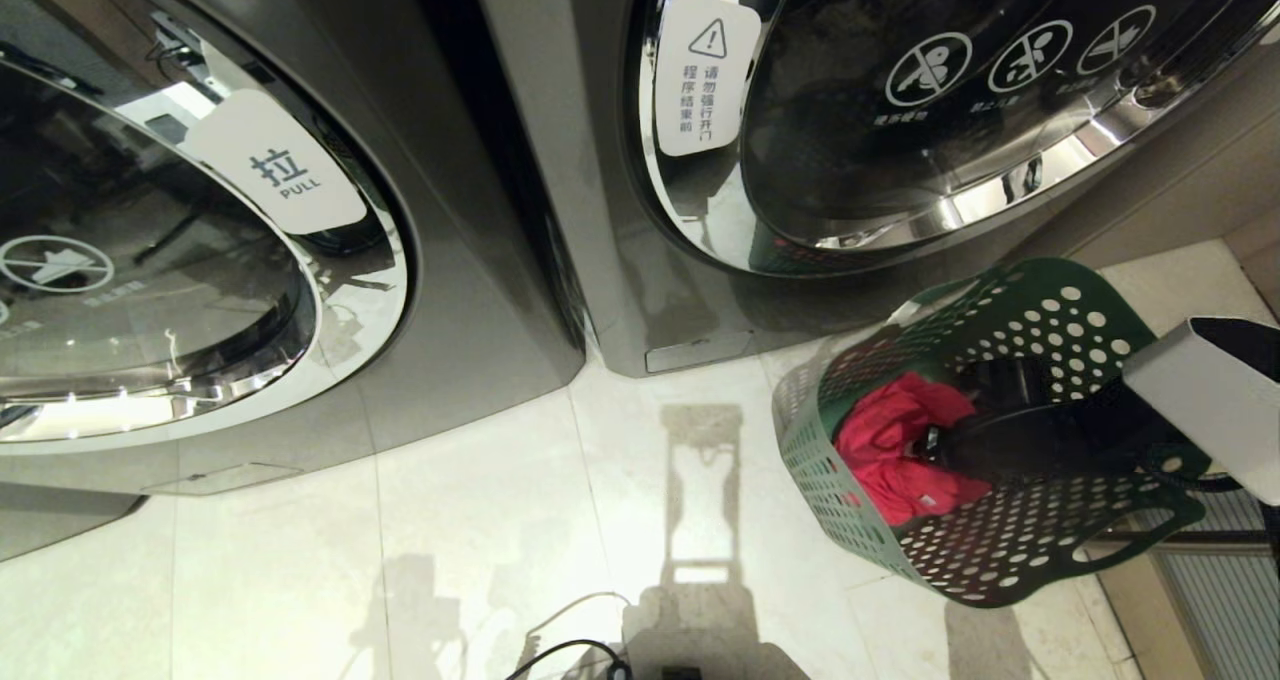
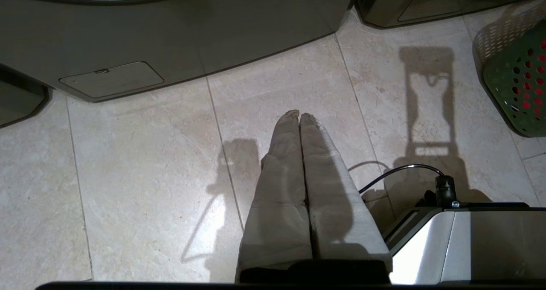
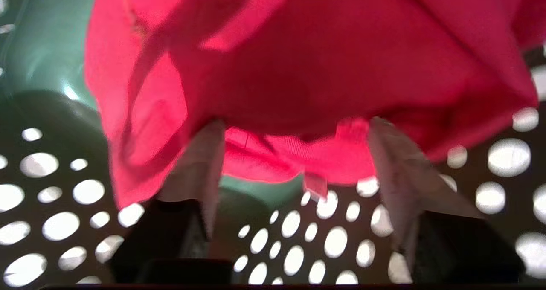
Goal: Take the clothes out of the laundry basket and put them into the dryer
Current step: Take the clothes out of the basket
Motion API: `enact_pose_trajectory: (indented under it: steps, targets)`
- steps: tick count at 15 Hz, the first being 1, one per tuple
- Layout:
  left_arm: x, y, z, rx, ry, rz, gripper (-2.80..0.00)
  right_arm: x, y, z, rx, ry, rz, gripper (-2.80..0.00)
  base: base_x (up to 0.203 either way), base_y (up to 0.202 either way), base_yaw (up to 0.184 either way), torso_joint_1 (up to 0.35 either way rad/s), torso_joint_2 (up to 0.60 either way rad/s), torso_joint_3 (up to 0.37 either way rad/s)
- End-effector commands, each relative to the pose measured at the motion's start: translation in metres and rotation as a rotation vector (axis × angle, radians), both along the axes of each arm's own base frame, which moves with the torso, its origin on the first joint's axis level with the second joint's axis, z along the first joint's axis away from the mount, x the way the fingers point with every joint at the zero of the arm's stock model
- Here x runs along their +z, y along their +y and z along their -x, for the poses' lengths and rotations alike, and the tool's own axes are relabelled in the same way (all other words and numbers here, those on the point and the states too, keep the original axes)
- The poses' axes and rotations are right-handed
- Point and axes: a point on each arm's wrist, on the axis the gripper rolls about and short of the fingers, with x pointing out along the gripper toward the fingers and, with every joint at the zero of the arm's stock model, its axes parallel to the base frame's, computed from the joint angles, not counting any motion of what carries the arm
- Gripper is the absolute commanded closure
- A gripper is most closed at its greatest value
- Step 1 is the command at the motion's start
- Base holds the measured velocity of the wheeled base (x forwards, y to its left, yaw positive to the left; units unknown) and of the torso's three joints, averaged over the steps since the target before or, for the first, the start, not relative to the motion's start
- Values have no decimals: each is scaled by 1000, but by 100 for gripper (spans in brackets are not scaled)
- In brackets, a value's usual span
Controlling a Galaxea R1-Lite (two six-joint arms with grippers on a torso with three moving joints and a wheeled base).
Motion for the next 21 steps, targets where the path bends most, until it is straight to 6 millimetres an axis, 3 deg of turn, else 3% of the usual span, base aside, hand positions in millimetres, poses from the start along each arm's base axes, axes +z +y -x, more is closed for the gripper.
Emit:
enact_pose_trajectory:
  steps: [1, 7, 11, 14, 16, 21]
  targets:
    - [0, 0, 0, 0, -1, 0, 0, -10, -3, -8, 8, -1, 13, -280, 0, 0, 0, 0, 0, 0]
    - [0, 0, 0, 0, -1, 0, 0, -13, -10, -29, 4, -49, 63, -280, 0, 0, 0, 0, 0, 0]
    - [0, 0, 0, 0, -1, 0, 0, 28, -7, -22, 3, -31, 42, -280, 0, 0, 0, 0, 0, 0]
    - [0, 0, 0, -1, -1, 0, 0, 58, 10, -19, 16, -49, 28, -280, 0, 0, 0, 0, 0, 0]
    - [0, 0, 0, 0, -1, 0, 0, 52, 24, -20, 45, -29, 40, -280, 0, 0, 0, 0, 0, 0]
    - [0, 0, 0, 0, -1, 0, 0, 3, 37, -40, -44, 33, 191, -280, 0, 0, 0, 0, 0, 0]
